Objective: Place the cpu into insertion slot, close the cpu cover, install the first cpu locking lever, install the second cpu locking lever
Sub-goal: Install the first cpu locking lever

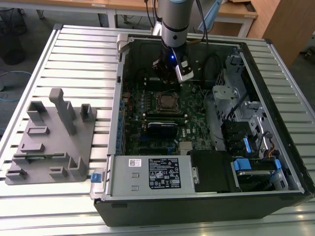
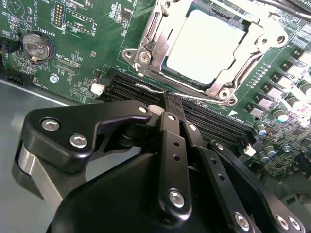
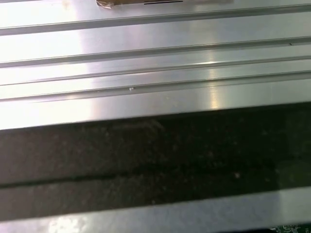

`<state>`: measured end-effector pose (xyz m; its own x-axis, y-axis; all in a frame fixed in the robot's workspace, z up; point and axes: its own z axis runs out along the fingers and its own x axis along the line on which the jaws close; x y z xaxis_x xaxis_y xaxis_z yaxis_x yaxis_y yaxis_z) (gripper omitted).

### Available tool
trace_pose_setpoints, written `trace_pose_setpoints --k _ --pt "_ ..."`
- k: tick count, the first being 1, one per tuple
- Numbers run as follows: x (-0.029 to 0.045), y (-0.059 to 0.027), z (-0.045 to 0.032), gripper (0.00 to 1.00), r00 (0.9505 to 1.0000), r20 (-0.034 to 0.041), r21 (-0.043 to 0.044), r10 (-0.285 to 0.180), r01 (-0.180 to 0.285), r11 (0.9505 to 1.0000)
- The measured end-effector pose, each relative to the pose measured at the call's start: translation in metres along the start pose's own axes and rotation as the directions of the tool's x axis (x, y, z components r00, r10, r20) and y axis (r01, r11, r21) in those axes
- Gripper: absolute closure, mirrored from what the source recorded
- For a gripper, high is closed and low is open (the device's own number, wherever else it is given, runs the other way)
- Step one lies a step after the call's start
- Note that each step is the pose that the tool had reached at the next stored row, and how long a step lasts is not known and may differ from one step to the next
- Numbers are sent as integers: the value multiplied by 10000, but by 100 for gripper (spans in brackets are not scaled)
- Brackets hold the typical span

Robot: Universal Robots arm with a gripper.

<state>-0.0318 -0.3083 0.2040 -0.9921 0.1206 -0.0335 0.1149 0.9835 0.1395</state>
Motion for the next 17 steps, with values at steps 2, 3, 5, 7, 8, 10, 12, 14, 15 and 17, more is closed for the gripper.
trace_pose_setpoints --k 2,3,5,7,8,10,12,14,15,17 --pt "0 -2 3 90 10000 3 -2 0 0 10000" --pt "0 -4 4 90 10000 3 -3 1 -1 10000" --pt "-2 -8 6 90 10000 2 0 0 0 10000" --pt "-4 -13 7 90 10000 2 1 -1 1 10000" --pt "-6 -15 7 90 10000 2 3 0 0 10000" --pt "-8 -21 7 90 10000 2 5 -1 1 10000" --pt "-12 -28 7 90 10000 2 6 0 0 10000" --pt "-15 -35 8 90 10000 3 4 0 0 10000" --pt "-16 -36 10 90 10000 3 4 1 -1 10000" --pt "-17 -40 14 90 10000 3 6 1 -1 10000"
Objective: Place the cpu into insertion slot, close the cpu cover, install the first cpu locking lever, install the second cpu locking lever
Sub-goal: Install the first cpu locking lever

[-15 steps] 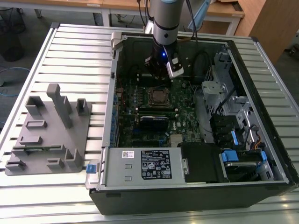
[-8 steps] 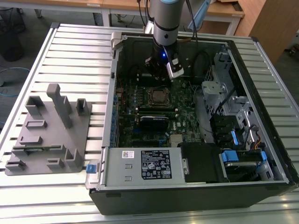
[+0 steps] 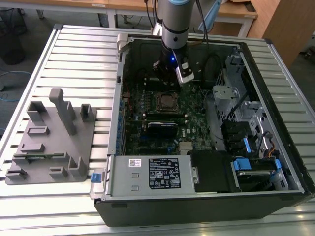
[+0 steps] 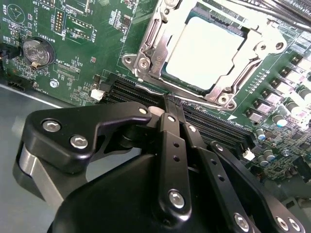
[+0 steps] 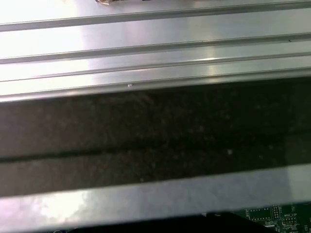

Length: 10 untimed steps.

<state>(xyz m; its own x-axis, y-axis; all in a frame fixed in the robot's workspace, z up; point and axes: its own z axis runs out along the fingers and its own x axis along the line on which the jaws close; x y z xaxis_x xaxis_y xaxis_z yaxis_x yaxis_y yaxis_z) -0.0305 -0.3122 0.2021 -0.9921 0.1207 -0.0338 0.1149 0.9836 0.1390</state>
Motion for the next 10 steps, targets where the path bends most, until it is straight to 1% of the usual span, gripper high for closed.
trace_pose_setpoints --k 10 --pt "2 3 32 90 10000 -1 3 0 0 10000"
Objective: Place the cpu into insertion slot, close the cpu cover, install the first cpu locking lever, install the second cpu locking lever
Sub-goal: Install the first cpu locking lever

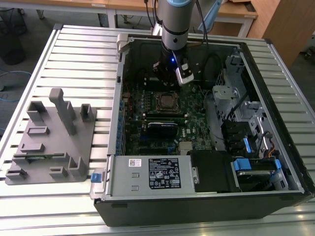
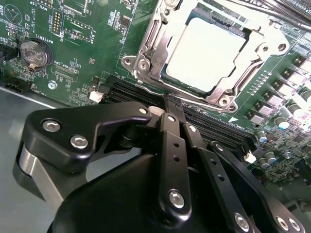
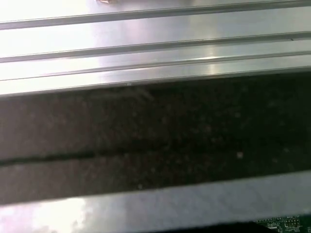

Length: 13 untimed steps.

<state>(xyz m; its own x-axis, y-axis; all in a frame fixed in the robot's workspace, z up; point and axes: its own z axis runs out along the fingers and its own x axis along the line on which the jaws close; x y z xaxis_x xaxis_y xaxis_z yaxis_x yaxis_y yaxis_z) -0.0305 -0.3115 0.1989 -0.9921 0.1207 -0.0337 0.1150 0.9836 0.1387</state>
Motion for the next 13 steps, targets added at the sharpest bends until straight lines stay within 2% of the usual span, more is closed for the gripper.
trace_pose_setpoints --k 13 --pt "1 10 9 90 10000 2 -3 0 0 10000"
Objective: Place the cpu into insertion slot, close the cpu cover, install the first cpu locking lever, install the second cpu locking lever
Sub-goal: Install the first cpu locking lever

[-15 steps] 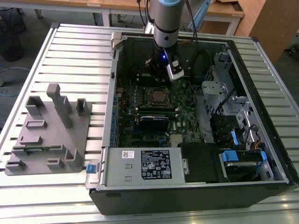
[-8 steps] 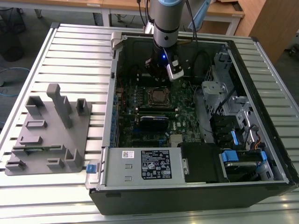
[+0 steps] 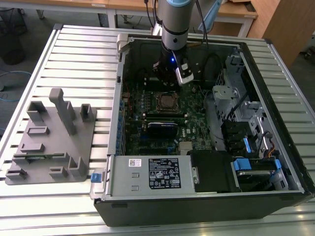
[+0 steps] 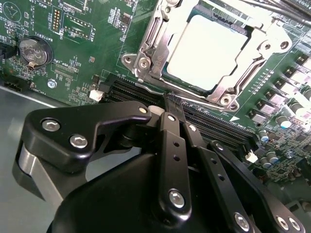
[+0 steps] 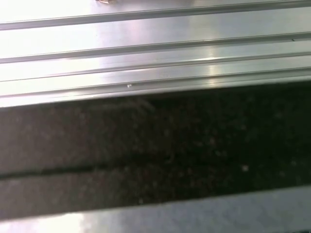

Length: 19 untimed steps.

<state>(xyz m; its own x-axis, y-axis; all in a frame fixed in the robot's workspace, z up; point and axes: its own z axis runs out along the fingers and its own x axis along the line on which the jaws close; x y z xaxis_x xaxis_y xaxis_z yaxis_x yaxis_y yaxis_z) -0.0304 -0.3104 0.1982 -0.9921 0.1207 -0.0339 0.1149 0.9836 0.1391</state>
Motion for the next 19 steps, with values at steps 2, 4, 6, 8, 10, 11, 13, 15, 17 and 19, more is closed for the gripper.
trace_pose_setpoints --k 2,4,6,8,10,11,13,15,17,19 --pt "-1 -3 -1 90 10000 0 4 -1 1 10000" --pt "-1 -7 -1 90 10000 1 7 -1 1 10000" --pt "-2 -14 -3 90 10000 0 13 -3 3 10000" --pt "-3 -25 -4 90 10000 1 18 -2 2 10000" --pt "-4 -34 -5 90 10000 1 22 -1 1 10000" --pt "-5 -39 -5 90 10000 2 23 -2 2 10000" --pt "-5 -43 -4 90 10000 3 26 0 0 10000" --pt "-5 -46 -1 90 10000 2 28 -2 2 10000" --pt "-5 -48 2 90 10000 1 31 -2 2 10000" --pt "-5 -49 7 90 10000 0 31 -2 2 10000"
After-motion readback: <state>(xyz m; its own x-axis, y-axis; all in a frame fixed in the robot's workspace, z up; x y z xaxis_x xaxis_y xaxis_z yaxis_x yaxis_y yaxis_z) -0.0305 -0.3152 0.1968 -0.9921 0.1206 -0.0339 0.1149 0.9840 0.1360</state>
